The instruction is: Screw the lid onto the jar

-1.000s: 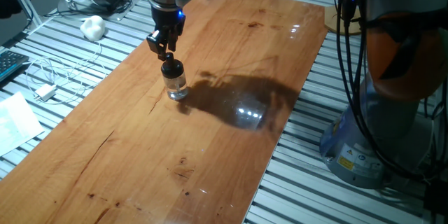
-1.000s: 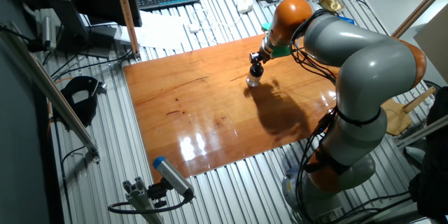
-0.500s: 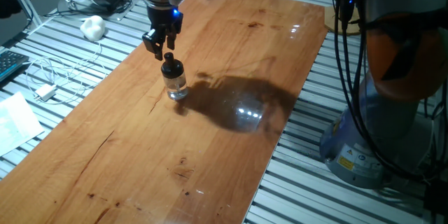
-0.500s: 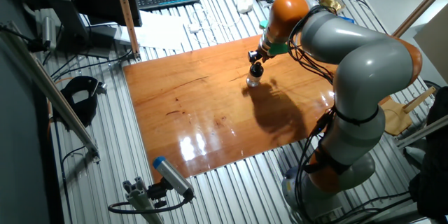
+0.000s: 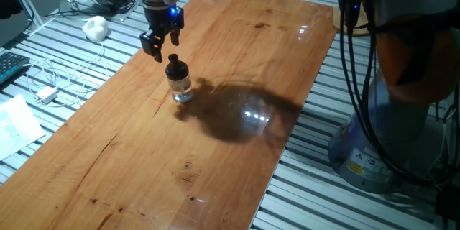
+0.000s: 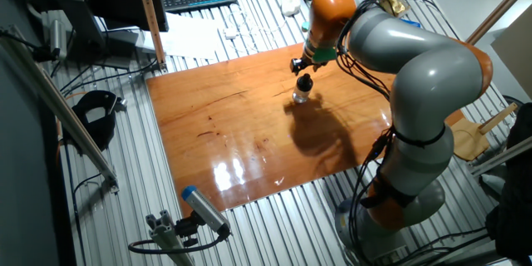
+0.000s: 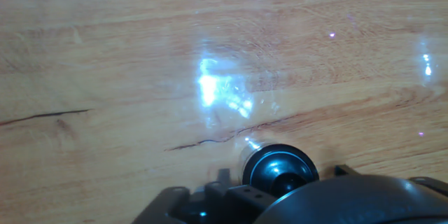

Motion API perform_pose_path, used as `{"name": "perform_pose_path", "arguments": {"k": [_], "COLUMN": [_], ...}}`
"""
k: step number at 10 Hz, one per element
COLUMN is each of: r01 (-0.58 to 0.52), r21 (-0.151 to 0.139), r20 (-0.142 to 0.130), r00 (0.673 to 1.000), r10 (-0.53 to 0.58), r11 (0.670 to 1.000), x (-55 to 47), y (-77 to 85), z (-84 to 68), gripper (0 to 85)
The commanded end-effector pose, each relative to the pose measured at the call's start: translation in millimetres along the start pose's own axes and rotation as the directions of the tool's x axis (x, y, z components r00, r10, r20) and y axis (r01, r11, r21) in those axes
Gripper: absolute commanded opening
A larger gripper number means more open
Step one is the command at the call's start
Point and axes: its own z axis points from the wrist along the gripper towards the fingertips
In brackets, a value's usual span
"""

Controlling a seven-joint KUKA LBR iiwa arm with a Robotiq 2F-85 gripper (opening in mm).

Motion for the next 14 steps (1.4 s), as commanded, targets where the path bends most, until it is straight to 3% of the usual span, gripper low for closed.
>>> {"name": "perform_pose_path", "arguments": {"k": [1,6,9,14], "r01": [0.009,0.017,0.020,0.071], "r21": [0.016,0.004,0.014,0.022], "r20": [-0.012,-0.048,-0.066,-0.074], "r00": [1.000,0.999,0.998,0.995], "r10": [-0.009,-0.017,-0.019,-0.069], "r11": [1.000,1.000,1.000,0.997], "x": [-1.0,-2.8,-3.1,-3.4], "y": [1.4,-0.5,-0.5,-1.1], "z": [2.0,13.6,17.7,24.2], "gripper": [85.0,85.0,85.0,85.0]}}
